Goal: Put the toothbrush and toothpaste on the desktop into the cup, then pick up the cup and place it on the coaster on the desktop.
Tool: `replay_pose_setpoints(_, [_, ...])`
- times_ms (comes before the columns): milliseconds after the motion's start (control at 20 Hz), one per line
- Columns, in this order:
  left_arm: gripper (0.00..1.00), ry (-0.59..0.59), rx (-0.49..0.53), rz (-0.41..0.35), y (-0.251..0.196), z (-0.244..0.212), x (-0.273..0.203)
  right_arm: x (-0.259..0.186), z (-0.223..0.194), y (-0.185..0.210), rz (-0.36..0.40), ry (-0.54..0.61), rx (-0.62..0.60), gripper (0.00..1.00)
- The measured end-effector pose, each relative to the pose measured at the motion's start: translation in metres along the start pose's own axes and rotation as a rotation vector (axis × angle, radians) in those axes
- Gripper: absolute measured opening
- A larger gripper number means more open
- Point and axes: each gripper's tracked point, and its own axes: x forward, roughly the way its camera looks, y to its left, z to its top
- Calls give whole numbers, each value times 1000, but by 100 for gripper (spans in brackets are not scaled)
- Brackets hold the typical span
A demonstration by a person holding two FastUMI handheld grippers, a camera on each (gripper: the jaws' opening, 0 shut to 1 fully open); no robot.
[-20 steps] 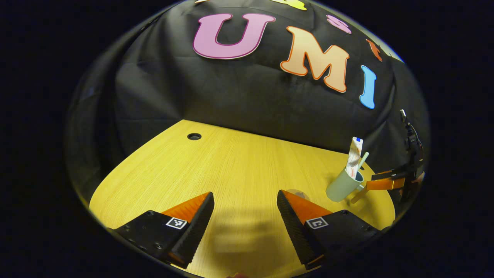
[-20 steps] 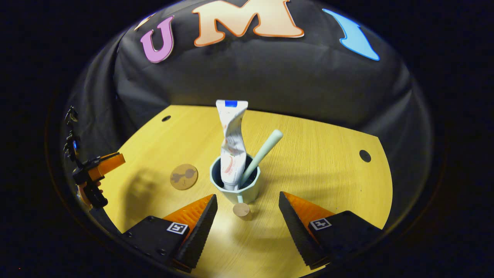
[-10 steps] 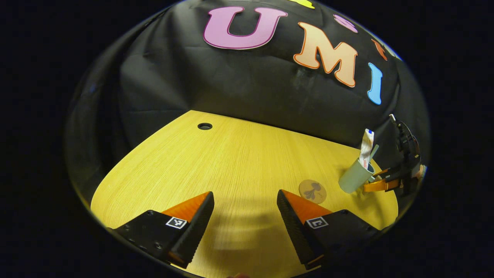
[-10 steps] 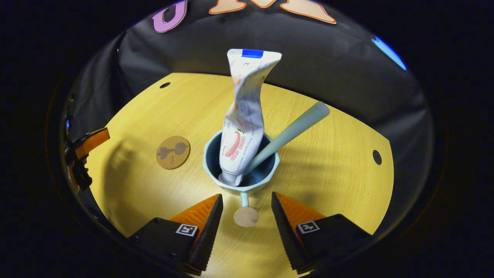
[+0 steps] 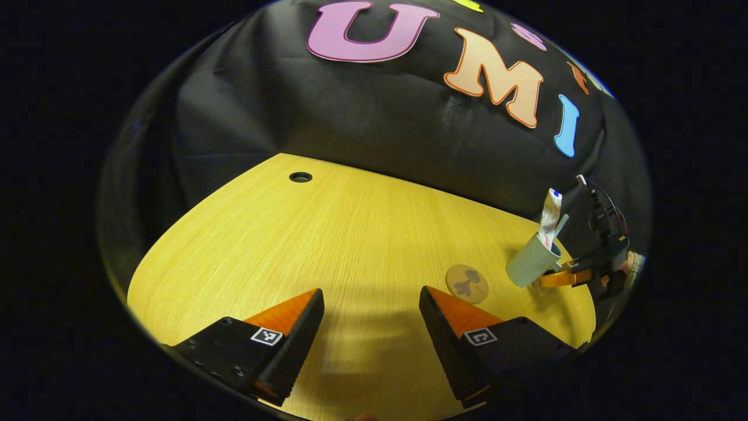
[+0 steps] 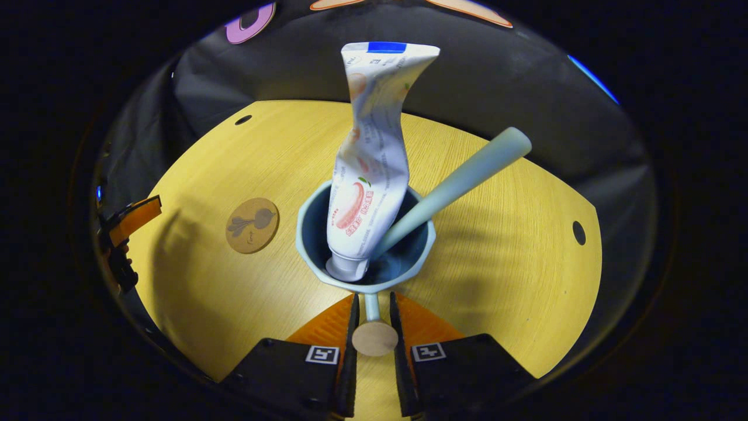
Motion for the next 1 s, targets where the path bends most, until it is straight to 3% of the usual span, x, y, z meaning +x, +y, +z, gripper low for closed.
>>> replay_pose_setpoints(300, [96,5,6,-12,-2,1,0,-1,8,0,-10,-59,-38,24])
replay_pose_setpoints(650, [96,9,-1,-13,-2,0,0,-15,16,-2,45,-134,-64,22])
replay_pose_setpoints(1000, [96,18,-18,-8,-1,-7,-6,-14,13,-1,65,-123,-85,18])
